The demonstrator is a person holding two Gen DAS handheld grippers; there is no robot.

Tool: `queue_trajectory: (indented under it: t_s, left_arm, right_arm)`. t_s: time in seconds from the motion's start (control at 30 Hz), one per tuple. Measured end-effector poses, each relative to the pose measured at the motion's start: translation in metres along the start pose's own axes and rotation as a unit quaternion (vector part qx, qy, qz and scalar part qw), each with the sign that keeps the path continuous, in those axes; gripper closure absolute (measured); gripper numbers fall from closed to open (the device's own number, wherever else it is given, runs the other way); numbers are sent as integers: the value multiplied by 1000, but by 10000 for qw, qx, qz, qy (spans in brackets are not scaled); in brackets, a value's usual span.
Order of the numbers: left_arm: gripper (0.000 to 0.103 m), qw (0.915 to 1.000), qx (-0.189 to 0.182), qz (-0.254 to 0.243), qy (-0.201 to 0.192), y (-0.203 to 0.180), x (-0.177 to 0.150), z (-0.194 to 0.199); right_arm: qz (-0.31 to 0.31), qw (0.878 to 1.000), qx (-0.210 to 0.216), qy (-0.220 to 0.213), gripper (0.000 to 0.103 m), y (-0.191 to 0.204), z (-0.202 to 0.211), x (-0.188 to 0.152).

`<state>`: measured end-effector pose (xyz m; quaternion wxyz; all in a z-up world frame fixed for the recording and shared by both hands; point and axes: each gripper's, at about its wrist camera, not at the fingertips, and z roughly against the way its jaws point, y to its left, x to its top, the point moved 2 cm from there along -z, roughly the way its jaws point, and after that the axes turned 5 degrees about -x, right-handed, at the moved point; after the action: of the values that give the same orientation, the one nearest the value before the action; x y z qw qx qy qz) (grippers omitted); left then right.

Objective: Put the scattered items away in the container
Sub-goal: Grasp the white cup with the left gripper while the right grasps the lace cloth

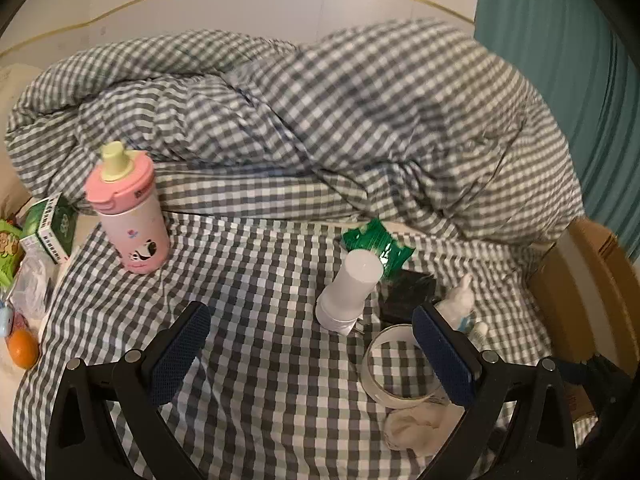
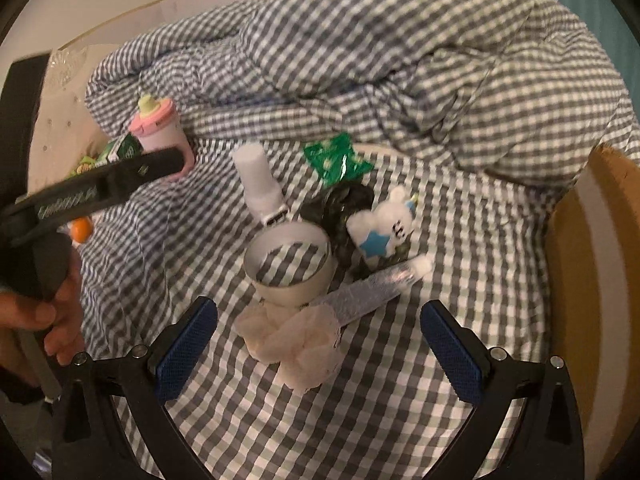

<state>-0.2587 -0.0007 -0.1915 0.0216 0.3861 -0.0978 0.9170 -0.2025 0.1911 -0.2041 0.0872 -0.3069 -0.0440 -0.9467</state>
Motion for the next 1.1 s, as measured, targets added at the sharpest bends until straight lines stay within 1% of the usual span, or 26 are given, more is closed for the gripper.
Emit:
queue_trajectory:
  t_s: [0.07,0.17,0.3,0.37,0.43,0.5,0.57,0.67,0.7,0.73,0.77,0.8,0.83,0.87,0.9,0.93,0.97,1.03,1.1]
  left_arm:
    - [0,10000,-3,-68,13,-1,0,-7]
    - [0,9998,-105,-143,67,-1,1,-19]
    - [2,9994,-144,-257,169,-3,3,-36]
    - [6,9991,-46,-348,217,-3,5,-47]
    - [14,9989,-12,-349,315,-2,7,-59]
    - [15,9984,-77,-333,445,-3,7,-71]
    - [16,9979,-44,-423,480,-5,6,-79]
    - [16,9975,-70,-493,506,-10,5,-87]
    - [16,9974,-79,-492,512,-11,5,-89]
    - [16,9974,-94,-493,518,-12,5,-91]
    - [18,9973,-101,-502,521,-13,4,-93]
    - [26,9972,-106,-512,537,-14,4,-95]
    - [36,9970,-118,-510,574,-14,4,-97]
    - [42,9967,-151,-501,625,-14,3,-99]
    - [57,9964,-183,-500,659,-14,2,-101]
    - [68,9963,-220,-503,664,-14,2,-102]
    - [67,9963,-220,-518,647,-15,2,-101]
    - [68,9964,-170,-558,618,-17,3,-101]
    - [69,9964,-173,-567,613,-18,3,-100]
  right_arm:
    - [91,9999,29,51,1,2,-7,-6]
    - [174,9996,187,110,1,4,-17,-16]
    - [227,9992,298,155,1,8,-27,-23]
    - [264,9988,356,219,1,11,-31,-26]
    - [321,9984,372,280,1,11,-36,-28]
    - [355,9981,376,321,3,11,-39,-29]
    - [397,9979,374,345,7,10,-41,-29]
    - [466,9975,369,387,16,10,-45,-29]
    - [475,9973,381,406,21,10,-47,-29]
    - [479,9970,414,434,31,10,-48,-29]
    - [486,9966,457,475,36,10,-51,-30]
    - [494,9963,479,512,44,11,-53,-30]
    - [506,9960,493,544,47,12,-55,-31]
    - [515,9958,510,565,49,12,-56,-32]
    - [515,9956,527,583,51,13,-58,-33]
    - [505,9954,538,604,57,13,-59,-34]
    - [492,9953,548,622,60,13,-59,-34]
    - [467,9951,555,676,74,13,-60,-35]
    - [461,9949,572,690,78,13,-58,-34]
